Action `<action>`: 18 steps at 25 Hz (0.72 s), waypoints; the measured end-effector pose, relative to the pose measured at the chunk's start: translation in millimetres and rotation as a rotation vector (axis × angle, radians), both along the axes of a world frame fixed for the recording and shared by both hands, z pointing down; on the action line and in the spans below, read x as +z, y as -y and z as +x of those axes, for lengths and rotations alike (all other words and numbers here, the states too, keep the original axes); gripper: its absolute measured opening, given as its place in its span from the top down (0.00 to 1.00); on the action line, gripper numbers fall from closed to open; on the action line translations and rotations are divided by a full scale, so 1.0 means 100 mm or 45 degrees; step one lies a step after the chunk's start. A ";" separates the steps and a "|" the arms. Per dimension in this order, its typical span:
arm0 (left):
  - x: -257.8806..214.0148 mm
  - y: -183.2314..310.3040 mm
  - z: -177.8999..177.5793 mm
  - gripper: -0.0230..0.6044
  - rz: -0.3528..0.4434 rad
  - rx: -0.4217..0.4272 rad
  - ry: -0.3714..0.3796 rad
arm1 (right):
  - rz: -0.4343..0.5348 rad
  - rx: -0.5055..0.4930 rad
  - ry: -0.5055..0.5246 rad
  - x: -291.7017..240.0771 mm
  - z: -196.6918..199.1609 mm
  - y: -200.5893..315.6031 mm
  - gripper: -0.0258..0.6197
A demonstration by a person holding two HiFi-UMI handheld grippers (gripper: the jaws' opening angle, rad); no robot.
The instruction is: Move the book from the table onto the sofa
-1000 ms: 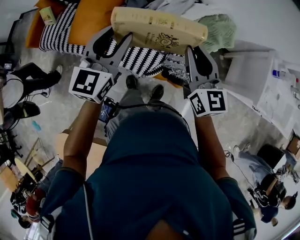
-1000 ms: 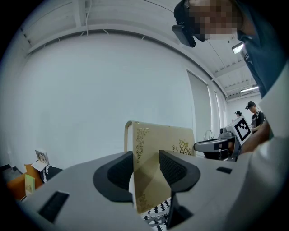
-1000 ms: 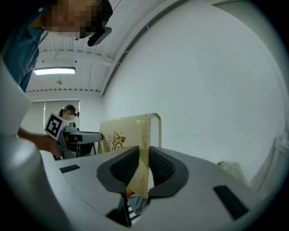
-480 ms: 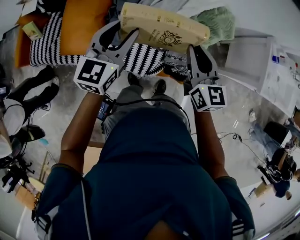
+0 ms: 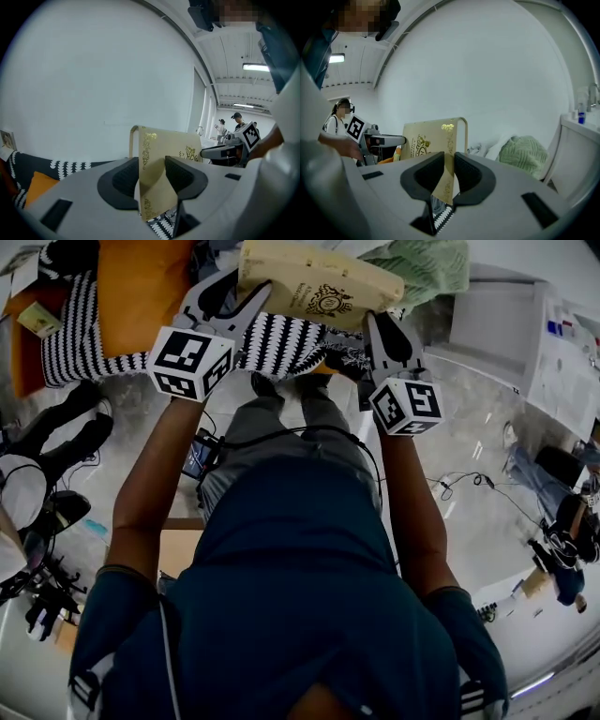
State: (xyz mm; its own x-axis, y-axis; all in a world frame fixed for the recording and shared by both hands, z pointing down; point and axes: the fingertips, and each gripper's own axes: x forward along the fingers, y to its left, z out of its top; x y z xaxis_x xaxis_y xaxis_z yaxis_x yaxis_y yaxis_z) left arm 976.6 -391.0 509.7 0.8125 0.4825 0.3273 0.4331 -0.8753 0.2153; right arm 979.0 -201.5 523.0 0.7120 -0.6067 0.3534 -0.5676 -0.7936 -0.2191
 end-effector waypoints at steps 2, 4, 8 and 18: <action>0.20 -0.03 0.07 0.69 0.013 0.006 0.030 | 0.001 0.005 0.043 0.23 0.05 -0.03 0.84; 0.39 -0.07 0.13 0.69 0.019 0.002 0.058 | 0.003 0.008 0.082 0.45 0.10 -0.07 0.84; 0.81 -0.17 0.20 0.69 0.014 -0.003 0.141 | 0.008 0.042 0.174 0.87 0.17 -0.16 0.84; 1.97 -0.07 0.33 0.69 -0.048 -0.077 0.357 | -0.040 0.047 0.373 2.00 0.37 -0.06 0.84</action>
